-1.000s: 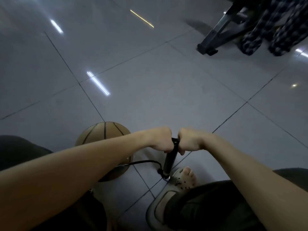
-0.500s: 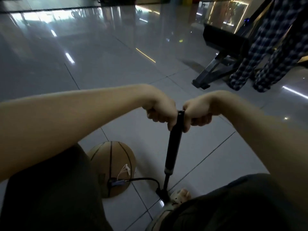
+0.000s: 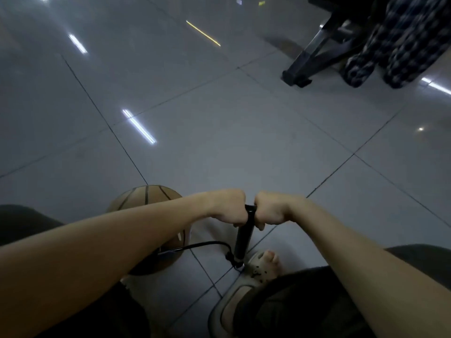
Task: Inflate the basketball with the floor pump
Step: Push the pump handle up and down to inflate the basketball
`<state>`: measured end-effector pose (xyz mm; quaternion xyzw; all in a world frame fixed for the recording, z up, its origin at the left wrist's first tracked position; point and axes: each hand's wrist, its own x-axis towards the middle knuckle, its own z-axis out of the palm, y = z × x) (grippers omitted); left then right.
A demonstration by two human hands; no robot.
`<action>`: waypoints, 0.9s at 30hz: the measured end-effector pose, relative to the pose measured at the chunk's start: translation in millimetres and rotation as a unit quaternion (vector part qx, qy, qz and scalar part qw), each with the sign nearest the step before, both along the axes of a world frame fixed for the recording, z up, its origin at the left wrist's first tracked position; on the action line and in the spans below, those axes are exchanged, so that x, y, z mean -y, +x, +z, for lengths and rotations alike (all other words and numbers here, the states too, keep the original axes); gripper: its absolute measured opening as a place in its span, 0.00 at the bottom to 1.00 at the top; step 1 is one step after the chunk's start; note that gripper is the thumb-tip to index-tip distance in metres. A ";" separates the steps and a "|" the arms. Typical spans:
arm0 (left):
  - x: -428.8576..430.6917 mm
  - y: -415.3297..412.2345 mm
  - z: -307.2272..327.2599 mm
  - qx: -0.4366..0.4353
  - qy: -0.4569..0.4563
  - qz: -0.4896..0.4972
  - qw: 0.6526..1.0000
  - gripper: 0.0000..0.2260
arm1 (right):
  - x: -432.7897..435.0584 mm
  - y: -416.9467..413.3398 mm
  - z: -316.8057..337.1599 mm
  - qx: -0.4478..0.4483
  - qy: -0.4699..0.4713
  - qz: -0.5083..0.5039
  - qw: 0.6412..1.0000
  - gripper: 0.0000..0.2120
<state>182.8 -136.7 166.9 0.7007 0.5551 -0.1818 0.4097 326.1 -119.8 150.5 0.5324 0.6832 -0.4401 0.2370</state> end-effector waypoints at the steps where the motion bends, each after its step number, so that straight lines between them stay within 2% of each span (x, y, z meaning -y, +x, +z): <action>1: 1.4 -0.1 -1.9 0.000 0.008 0.004 1.000 0.08 | -0.8 -1.0 -1.4 0.006 0.000 0.001 1.000 0.06; 4: 5.3 -1.2 7.4 -0.006 0.005 0.014 1.000 0.06 | 2.0 -3.6 8.1 0.024 0.006 0.001 1.000 0.04; 7: 11.9 -7.1 23.9 -0.019 -0.044 0.017 0.999 0.10 | 14.9 -10.7 27.8 0.038 0.001 0.008 0.999 0.04; 10: 10.5 -15.7 62.4 -0.030 -0.070 0.011 0.997 0.12 | 14.7 -19.3 74.6 0.047 -0.018 0.025 0.998 0.03; 14: -16.4 -25.3 138.9 0.006 -0.070 0.028 0.997 0.13 | -12.2 -22.1 156.0 0.019 -0.010 0.001 1.000 0.12; 17: -37.9 -29.5 176.0 0.021 -0.082 0.025 0.996 0.16 | -27.9 -20.4 193.6 -0.003 -0.007 -0.006 1.000 0.19; 20: -44.0 -24.9 161.5 0.009 -0.084 0.016 0.996 0.14 | -34.0 -15.7 178.8 -0.004 -0.007 -0.004 1.000 0.19; 23: -40.5 -18.5 110.7 0.002 -0.079 0.021 0.997 0.07 | -31.3 -11.0 126.7 0.007 -0.010 -0.005 1.000 0.14; 27: -41.9 -9.4 61.9 0.021 -0.032 0.032 0.999 0.03 | -38.0 0.8 71.7 -0.028 -0.012 -0.031 0.999 0.11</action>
